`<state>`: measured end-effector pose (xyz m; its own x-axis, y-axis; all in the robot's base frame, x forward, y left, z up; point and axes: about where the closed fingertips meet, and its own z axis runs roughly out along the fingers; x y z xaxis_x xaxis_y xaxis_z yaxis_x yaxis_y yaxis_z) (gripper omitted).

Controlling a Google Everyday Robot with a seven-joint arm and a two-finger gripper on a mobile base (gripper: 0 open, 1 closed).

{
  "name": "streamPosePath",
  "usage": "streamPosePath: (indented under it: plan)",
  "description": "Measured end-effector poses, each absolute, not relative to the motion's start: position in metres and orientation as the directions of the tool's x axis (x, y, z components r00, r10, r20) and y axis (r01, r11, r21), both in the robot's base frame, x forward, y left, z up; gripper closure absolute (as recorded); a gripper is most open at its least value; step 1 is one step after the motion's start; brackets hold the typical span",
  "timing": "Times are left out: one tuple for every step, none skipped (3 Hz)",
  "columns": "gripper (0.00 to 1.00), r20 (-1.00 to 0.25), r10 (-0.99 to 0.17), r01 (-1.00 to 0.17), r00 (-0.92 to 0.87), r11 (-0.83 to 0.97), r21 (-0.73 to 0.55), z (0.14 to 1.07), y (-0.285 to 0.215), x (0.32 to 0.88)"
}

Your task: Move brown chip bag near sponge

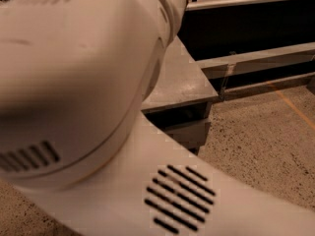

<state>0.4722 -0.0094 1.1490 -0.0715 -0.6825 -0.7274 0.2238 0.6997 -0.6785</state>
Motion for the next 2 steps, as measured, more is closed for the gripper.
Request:
streamPosePath:
  plan:
    - [0.54, -0.728, -0.682, 0.223, -0.072, 0.700, -0.678, 1.1493, -0.0090, 0.4714]
    - [0.54, -0.728, -0.682, 0.223, -0.072, 0.700, -0.678, 1.1493, -0.0090, 0.4714]
